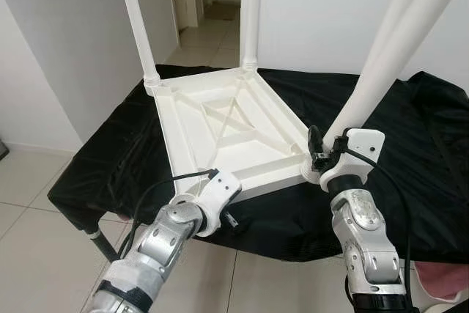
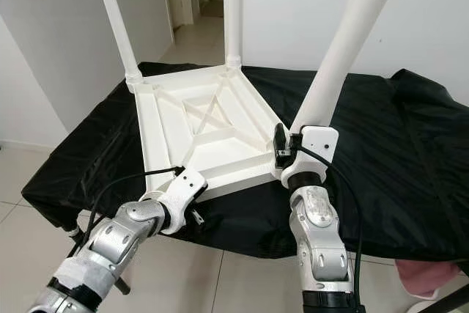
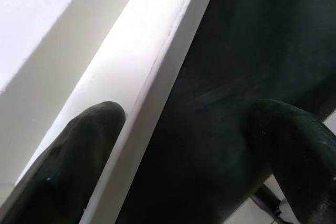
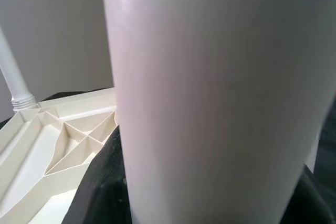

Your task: Building children table

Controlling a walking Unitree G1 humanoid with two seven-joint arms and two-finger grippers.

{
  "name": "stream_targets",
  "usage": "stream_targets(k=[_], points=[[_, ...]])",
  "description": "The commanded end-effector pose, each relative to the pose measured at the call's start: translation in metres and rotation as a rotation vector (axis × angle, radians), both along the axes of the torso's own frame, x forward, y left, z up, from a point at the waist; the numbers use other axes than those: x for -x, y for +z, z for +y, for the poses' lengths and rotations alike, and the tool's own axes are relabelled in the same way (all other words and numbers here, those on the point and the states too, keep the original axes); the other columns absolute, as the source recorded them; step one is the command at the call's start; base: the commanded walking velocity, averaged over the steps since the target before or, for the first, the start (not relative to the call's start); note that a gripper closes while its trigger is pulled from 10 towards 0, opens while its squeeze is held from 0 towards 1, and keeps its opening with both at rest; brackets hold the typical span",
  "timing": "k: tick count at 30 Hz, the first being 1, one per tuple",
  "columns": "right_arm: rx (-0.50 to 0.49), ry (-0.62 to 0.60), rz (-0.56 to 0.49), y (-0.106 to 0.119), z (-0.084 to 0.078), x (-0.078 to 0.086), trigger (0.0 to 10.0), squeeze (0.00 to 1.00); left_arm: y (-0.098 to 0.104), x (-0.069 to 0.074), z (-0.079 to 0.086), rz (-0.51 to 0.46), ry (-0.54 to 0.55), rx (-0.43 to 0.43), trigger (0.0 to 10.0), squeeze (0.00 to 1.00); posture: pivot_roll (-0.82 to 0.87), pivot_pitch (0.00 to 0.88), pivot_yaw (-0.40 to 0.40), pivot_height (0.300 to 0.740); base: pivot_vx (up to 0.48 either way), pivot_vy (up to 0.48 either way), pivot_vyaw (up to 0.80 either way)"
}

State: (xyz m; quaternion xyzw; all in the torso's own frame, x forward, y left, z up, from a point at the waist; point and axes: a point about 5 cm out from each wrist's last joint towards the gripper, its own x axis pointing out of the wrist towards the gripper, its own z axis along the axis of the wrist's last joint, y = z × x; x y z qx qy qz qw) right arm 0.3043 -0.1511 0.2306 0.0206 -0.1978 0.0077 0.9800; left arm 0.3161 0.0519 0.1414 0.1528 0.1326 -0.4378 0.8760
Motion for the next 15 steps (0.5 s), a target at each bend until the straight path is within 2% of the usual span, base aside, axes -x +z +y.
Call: stream_targets(k=[1,2,4,8,12,15], points=[[-0.005,0.006,-0.020,0.005,0.002,0.001,10.0,0.00,-0.005,0.012,-0.016,0.034,-0.060,0.005,10.0,0.00,-0.03,0.116,0.067,0.740,0.000,0.000,0.00],[-0.005,0.006,-0.020,0.005,0.002,0.001,10.0,0.00,-0.005,0.012,-0.016,0.034,-0.060,0.005,10.0,0.00,-0.03,0.116,0.067,0.740,0.000,0.000,0.00],[-0.005,0.005,-0.020,0.005,0.002,0.001,10.0,0.00,-0.003,0.018,-0.029,0.032,-0.090,0.018,10.0,0.00,-0.03,0.117,0.071,0.740,0.000,0.000,0.00],[-0.006,0.003,-0.020,0.005,0.002,0.001,10.0,0.00,0.000,0.022,-0.040,0.029,-0.096,0.037,10.0,0.00,-0.03,0.117,0.073,0.740,0.000,0.000,0.00],[-0.008,0.000,-0.019,0.004,0.003,0.001,10.0,0.00,0.006,0.020,-0.047,0.016,-0.068,0.058,10.0,0.00,-0.03,0.116,0.079,0.740,0.000,0.000,0.00],[-0.010,0.000,-0.020,0.004,0.003,0.001,10.0,0.00,0.015,0.013,-0.047,-0.025,-0.017,0.089,10.0,0.00,-0.03,0.115,0.082,0.740,0.000,0.000,0.00]])
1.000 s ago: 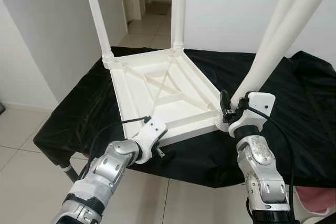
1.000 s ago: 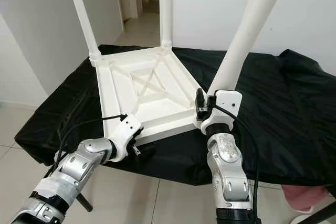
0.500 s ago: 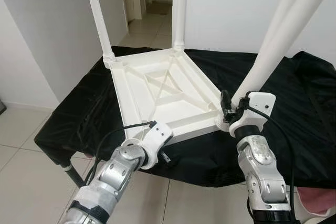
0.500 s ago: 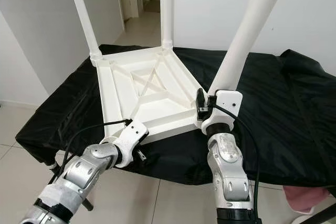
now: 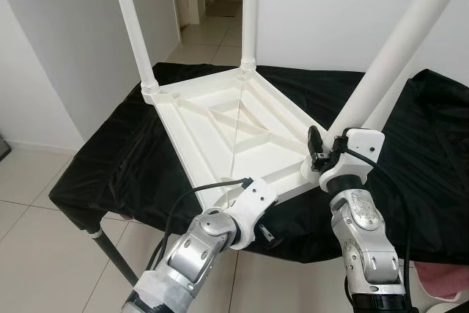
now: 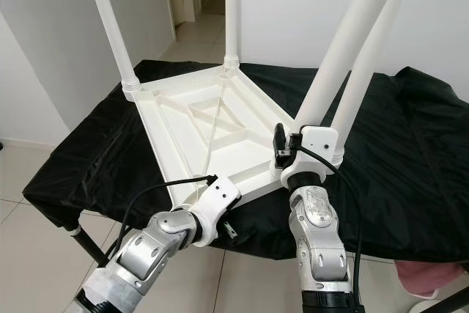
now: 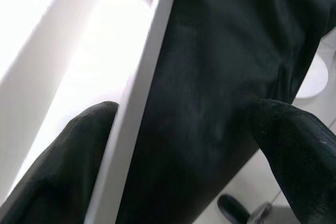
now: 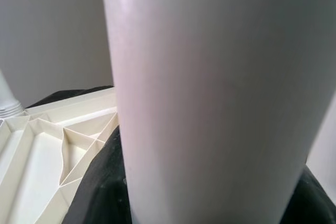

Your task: Building children table

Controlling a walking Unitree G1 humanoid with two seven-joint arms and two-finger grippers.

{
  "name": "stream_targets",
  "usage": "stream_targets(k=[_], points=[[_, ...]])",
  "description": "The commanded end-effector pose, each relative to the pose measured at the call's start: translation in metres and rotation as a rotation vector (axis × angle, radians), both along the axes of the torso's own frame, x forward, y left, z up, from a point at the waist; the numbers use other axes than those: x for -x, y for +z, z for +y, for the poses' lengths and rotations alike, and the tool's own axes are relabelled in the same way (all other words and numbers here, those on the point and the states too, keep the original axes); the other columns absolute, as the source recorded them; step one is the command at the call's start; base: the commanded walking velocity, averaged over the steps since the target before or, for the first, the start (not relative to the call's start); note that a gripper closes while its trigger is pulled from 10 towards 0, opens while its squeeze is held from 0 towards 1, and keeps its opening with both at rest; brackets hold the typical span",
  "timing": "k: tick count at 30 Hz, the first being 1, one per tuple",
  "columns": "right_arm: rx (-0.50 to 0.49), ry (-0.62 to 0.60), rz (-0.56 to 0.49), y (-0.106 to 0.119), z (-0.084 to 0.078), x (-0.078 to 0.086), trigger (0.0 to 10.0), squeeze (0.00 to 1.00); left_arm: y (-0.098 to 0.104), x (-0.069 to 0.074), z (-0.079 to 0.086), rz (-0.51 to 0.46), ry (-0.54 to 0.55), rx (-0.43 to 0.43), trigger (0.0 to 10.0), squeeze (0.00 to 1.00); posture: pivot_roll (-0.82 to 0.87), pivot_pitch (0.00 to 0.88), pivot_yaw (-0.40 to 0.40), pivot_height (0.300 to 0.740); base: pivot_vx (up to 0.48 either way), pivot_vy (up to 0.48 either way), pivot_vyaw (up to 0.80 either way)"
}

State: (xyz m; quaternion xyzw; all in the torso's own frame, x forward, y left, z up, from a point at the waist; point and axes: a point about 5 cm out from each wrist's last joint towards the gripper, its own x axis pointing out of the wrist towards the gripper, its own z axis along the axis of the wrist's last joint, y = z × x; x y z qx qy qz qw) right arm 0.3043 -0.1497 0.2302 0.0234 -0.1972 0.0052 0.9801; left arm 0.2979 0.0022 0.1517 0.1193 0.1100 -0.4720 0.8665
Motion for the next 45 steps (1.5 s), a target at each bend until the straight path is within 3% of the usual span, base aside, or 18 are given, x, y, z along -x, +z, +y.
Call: stream_targets(k=[1,6,9,15,25,34,41,45], points=[[-0.004,0.003,-0.022,0.004,0.002,0.001,10.0,0.00,0.004,-0.005,0.003,-0.026,0.051,0.005,10.0,0.00,-0.03,0.115,0.082,0.740,0.000,0.000,0.00],[-0.003,0.003,-0.019,0.003,0.002,0.002,10.0,0.00,0.020,-0.013,0.015,-0.085,0.051,0.072,10.0,0.00,-0.03,0.117,0.086,0.740,0.000,0.000,0.00],[0.000,0.001,-0.013,0.001,0.001,0.003,10.0,0.00,0.043,-0.019,0.041,-0.172,0.010,0.135,10.0,0.00,-0.03,0.122,0.086,0.740,0.000,0.000,0.00],[0.002,-0.002,-0.010,0.000,0.001,0.004,10.0,0.00,0.052,-0.025,0.071,-0.230,0.001,0.093,10.0,0.00,-0.03,0.122,0.087,0.740,0.000,0.000,0.00],[0.007,0.008,-0.007,0.000,0.002,0.002,10.0,0.00,0.043,-0.036,0.113,-0.263,0.011,-0.052,10.0,0.00,-0.02,0.113,0.073,0.740,0.000,0.000,0.00],[0.016,0.024,-0.005,-0.001,0.003,0.001,10.0,0.00,0.029,-0.026,0.137,-0.241,-0.096,-0.145,10.0,0.00,-0.02,0.108,0.064,0.740,0.000,0.000,0.00],[0.018,0.031,-0.002,-0.002,0.005,0.002,10.0,0.00,0.027,-0.026,0.155,-0.198,-0.112,-0.145,10.0,0.00,-0.02,0.105,0.063,0.740,0.000,0.000,0.00],[0.018,0.032,-0.001,-0.002,0.005,0.002,10.0,0.00,0.024,-0.019,0.161,-0.188,-0.178,-0.177,10.0,0.00,-0.02,0.104,0.062,0.740,0.000,0.000,0.00]])
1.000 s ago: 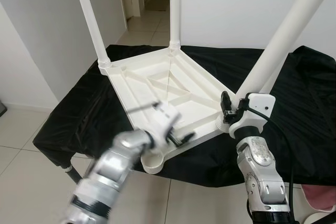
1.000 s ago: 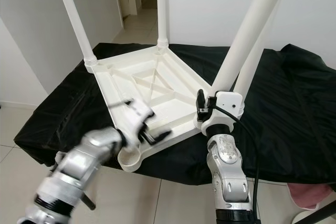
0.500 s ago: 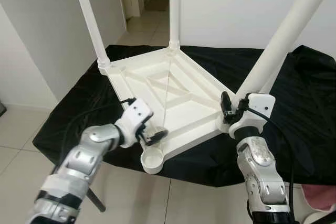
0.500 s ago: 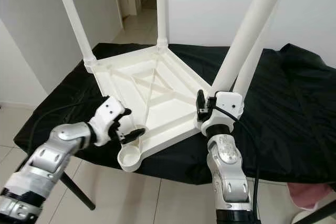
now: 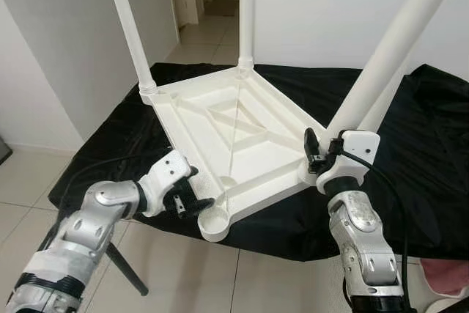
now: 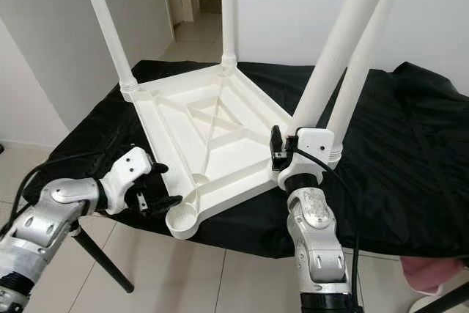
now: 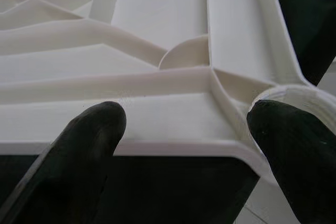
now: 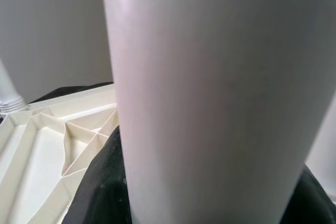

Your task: Building children table

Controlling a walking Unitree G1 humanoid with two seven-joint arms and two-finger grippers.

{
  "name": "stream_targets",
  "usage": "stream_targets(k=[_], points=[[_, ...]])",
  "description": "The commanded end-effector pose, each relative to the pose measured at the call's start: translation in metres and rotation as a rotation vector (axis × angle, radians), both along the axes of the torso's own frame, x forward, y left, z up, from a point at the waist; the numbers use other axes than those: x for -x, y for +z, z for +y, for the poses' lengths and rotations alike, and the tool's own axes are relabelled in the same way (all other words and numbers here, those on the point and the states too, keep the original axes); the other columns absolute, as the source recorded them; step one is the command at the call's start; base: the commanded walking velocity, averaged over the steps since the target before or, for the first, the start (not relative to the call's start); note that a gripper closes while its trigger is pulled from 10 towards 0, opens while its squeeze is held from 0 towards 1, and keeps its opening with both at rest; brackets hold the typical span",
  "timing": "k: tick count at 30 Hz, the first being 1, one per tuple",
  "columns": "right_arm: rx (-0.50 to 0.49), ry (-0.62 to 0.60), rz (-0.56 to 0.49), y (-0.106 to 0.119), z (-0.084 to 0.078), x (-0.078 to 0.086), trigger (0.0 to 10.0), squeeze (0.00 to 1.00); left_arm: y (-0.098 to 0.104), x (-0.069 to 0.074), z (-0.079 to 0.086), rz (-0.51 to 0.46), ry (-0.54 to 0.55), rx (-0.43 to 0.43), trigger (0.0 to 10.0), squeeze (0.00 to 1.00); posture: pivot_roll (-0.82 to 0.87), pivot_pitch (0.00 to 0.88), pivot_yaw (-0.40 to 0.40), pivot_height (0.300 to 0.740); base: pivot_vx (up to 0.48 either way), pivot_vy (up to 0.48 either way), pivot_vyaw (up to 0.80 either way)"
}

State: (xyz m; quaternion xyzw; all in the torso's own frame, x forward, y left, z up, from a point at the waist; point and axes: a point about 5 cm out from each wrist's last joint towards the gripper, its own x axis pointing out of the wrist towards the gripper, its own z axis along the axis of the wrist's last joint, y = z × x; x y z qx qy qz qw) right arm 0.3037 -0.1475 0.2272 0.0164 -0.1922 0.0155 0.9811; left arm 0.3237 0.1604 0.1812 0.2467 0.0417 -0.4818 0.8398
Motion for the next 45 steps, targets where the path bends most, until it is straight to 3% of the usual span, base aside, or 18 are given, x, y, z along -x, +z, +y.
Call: stream_targets(k=[1,10,14,15,24,28,31,33,35,43,45], points=[[0.001,0.017,-0.010,0.001,0.003,0.002,10.0,0.00,-0.008,0.009,0.005,0.047,-0.099,-0.053,10.0,0.00,-0.01,0.103,0.060,0.740,0.000,0.000,0.00],[0.005,0.022,-0.012,0.001,0.003,0.002,10.0,0.00,-0.017,0.002,0.023,0.058,-0.060,-0.139,10.0,0.00,-0.02,0.093,0.065,0.740,0.000,0.000,0.00],[0.004,0.022,-0.014,0.001,0.004,0.002,10.0,0.00,-0.025,0.006,0.020,0.053,-0.077,-0.168,10.0,0.00,-0.02,0.093,0.067,0.740,0.000,0.000,0.00],[0.001,0.019,-0.015,0.001,0.004,0.003,10.0,0.00,-0.025,0.009,0.009,0.034,-0.093,-0.143,10.0,0.00,-0.02,0.095,0.070,0.740,0.000,0.000,0.00],[-0.004,0.013,-0.015,0.002,0.004,0.003,10.0,0.00,-0.026,0.010,-0.024,-0.017,-0.112,-0.060,10.0,0.00,-0.02,0.106,0.071,0.740,0.000,0.000,0.00],[-0.006,0.011,-0.014,0.002,0.004,0.003,10.0,0.00,-0.031,0.013,-0.055,-0.027,-0.123,0.005,10.0,0.00,-0.02,0.110,0.073,0.740,0.000,0.000,0.00],[-0.007,0.009,-0.014,0.002,0.004,0.003,10.0,0.00,-0.032,0.014,-0.063,-0.026,-0.127,0.022,10.0,0.00,-0.02,0.112,0.075,0.740,0.000,0.000,0.00],[-0.010,0.004,-0.013,0.001,0.004,0.003,10.0,0.00,-0.029,0.019,-0.081,-0.026,-0.152,0.070,10.0,0.00,-0.03,0.117,0.078,0.740,0.000,0.000,0.00],[-0.010,0.001,-0.013,0.001,0.003,0.003,10.0,0.00,-0.028,0.022,-0.089,-0.026,-0.167,0.088,10.0,0.00,-0.03,0.118,0.079,0.740,0.000,0.000,0.00],[-0.010,-0.009,-0.012,0.001,0.000,0.003,10.0,0.00,-0.023,0.014,-0.077,-0.046,-0.174,0.045,10.0,0.00,-0.03,0.124,0.082,0.740,0.000,0.000,0.00],[-0.008,-0.016,-0.009,0.000,-0.002,0.003,10.0,0.00,-0.017,0.006,-0.062,-0.070,-0.181,-0.008,10.0,0.00,-0.03,0.125,0.083,0.740,0.000,0.000,0.00]])
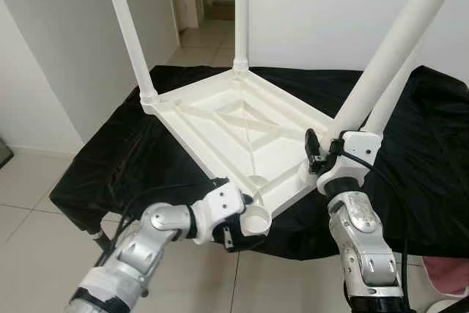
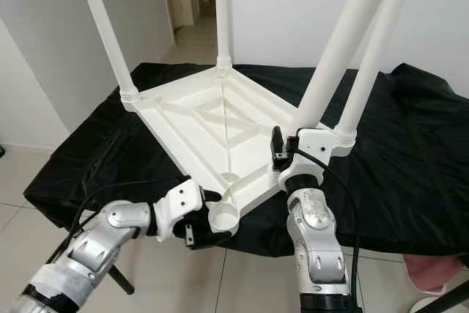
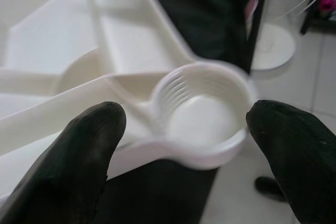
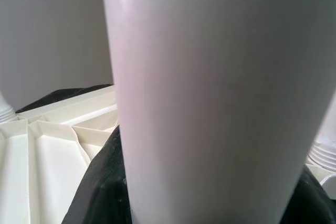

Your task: Building children table

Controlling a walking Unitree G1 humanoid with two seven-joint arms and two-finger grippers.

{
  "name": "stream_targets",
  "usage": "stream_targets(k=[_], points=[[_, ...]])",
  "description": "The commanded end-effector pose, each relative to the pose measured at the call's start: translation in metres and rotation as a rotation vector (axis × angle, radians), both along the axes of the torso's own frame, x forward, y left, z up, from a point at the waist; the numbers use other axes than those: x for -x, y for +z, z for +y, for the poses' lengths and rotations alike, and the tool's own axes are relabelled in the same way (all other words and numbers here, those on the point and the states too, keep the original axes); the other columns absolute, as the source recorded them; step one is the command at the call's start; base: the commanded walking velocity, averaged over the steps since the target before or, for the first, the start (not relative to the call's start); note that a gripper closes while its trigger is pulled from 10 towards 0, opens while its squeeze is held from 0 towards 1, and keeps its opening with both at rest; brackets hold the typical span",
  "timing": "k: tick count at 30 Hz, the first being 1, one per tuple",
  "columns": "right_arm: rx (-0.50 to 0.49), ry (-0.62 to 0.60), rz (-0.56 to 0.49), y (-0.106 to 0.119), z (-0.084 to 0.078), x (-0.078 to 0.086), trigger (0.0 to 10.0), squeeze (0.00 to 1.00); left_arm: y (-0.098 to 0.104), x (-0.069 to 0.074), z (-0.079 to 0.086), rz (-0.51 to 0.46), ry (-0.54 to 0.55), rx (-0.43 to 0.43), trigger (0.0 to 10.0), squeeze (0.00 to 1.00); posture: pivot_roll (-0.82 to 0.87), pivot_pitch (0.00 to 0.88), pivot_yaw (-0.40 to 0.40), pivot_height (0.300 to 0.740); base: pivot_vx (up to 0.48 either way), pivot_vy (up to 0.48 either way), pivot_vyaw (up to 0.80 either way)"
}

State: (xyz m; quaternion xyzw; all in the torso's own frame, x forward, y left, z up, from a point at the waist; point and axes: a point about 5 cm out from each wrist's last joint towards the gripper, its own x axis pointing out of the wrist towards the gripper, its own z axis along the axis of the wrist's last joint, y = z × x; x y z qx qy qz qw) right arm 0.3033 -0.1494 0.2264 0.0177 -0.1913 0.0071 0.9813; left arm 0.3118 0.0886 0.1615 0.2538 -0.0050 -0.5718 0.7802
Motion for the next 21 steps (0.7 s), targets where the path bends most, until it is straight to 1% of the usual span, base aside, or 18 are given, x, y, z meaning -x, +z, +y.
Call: stream_targets(k=[1,2,3,5,6,7,8,9,12,15,18,21], points=[[-0.002,-0.001,-0.010,0.001,-0.001,0.003,10.0,0.00,0.005,-0.008,0.016,-0.046,0.047,-0.037,10.0,0.00,-0.03,0.126,0.083,0.740,0.000,0.000,0.00],[-0.001,-0.003,-0.009,0.001,-0.001,0.003,10.0,0.00,0.007,-0.010,0.022,-0.050,0.046,-0.056,10.0,0.00,-0.03,0.126,0.083,0.740,0.000,0.000,0.00],[-0.001,-0.003,-0.009,0.001,-0.001,0.003,10.0,0.00,0.007,-0.010,0.022,-0.050,0.046,-0.056,10.0,0.00,-0.03,0.126,0.083,0.740,0.000,0.000,0.00],[-0.001,-0.010,-0.006,0.000,-0.004,0.003,10.0,0.00,0.010,-0.014,0.032,-0.054,0.041,-0.090,10.0,0.00,-0.03,0.126,0.085,0.740,0.000,0.000,0.00],[-0.001,-0.010,-0.006,0.000,-0.004,0.003,10.0,0.00,0.010,-0.014,0.032,-0.054,0.041,-0.090,10.0,0.00,-0.03,0.126,0.085,0.740,0.000,0.000,0.00],[-0.002,-0.024,-0.001,-0.001,-0.008,0.004,10.0,0.00,0.015,-0.019,0.041,-0.064,0.045,-0.119,10.0,0.00,-0.03,0.126,0.083,0.740,0.000,0.000,0.00],[-0.002,-0.024,-0.001,-0.001,-0.008,0.004,10.0,0.00,0.015,-0.019,0.041,-0.064,0.045,-0.119,10.0,0.00,-0.03,0.126,0.083,0.740,0.000,0.000,0.00],[-0.001,-0.030,0.001,-0.002,-0.010,0.003,10.0,0.00,0.018,-0.023,0.045,-0.074,0.053,-0.139,10.0,0.00,-0.03,0.126,0.083,0.740,0.000,0.000,0.00],[0.001,-0.030,0.001,-0.002,-0.011,0.003,10.0,0.00,0.017,-0.024,0.045,-0.073,0.047,-0.149,10.0,0.00,-0.03,0.124,0.082,0.740,0.000,0.000,0.00],[0.003,-0.031,-0.001,-0.002,-0.011,0.002,10.0,0.00,0.010,-0.029,0.043,-0.082,0.033,-0.194,10.0,0.00,-0.03,0.119,0.080,0.740,0.000,0.000,0.00],[0.003,-0.031,-0.002,-0.001,-0.011,0.001,10.0,0.00,0.009,-0.032,0.042,-0.091,0.035,-0.204,10.0,0.00,-0.03,0.118,0.078,0.740,0.000,0.000,0.00],[0.002,-0.031,-0.006,0.000,-0.011,0.001,10.0,0.00,0.008,-0.037,0.035,-0.098,0.034,-0.217,10.0,0.00,-0.03,0.116,0.079,0.740,0.000,0.000,0.00]])
